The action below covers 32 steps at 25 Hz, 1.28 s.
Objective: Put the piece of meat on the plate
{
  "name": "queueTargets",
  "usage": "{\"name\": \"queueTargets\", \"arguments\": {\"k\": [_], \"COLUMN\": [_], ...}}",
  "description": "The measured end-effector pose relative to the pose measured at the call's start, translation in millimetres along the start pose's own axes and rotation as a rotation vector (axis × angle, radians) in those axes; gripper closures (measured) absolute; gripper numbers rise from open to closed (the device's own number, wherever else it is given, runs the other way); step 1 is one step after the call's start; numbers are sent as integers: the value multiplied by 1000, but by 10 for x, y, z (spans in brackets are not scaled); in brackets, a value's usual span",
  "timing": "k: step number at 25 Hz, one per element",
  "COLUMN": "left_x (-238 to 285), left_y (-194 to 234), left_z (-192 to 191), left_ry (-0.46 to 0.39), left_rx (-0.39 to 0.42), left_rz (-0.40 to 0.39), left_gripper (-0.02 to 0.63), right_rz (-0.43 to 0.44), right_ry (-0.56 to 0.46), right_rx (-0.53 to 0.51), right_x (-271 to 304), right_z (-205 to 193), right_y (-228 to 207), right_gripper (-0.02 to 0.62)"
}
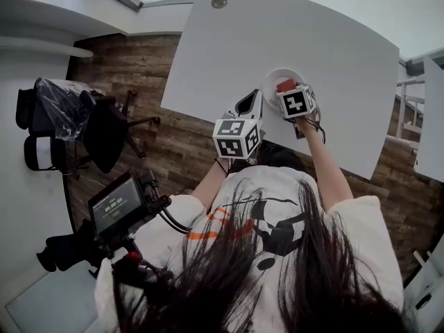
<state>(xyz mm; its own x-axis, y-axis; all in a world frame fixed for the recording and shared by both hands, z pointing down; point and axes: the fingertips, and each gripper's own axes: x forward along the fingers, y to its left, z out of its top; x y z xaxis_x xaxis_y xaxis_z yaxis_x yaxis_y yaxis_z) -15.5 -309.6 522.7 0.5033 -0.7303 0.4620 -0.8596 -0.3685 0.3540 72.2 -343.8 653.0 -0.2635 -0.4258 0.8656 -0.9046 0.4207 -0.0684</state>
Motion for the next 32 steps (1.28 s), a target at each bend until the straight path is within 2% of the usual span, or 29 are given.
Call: {"name": "queueTargets", "arguments": {"k": [9, 18, 27, 30, 32], "left_x": [1, 11, 13, 35, 27], "left_y": [11, 43, 115, 120, 118], "left_z": [-40, -33, -6, 5, 10], "left_ry": [9, 6, -6, -8, -11], "left_rx": [-11, -9, -20, -20, -20], "left_rz": [7, 13, 29, 27, 26], "left_gripper": [601, 601, 601, 601, 601], "right_rz": [8, 7, 49, 94, 141], "right_ry": [-10, -21, -151, -235, -286], "right_rx": [-42, -33, 135, 246, 355], "right_x": [0, 22, -257, -456, -586], "right_z": [10, 37, 271, 344, 375], "right_y": [35, 10, -77, -85, -68], "right_gripper": [284, 282, 284, 284, 284]}}
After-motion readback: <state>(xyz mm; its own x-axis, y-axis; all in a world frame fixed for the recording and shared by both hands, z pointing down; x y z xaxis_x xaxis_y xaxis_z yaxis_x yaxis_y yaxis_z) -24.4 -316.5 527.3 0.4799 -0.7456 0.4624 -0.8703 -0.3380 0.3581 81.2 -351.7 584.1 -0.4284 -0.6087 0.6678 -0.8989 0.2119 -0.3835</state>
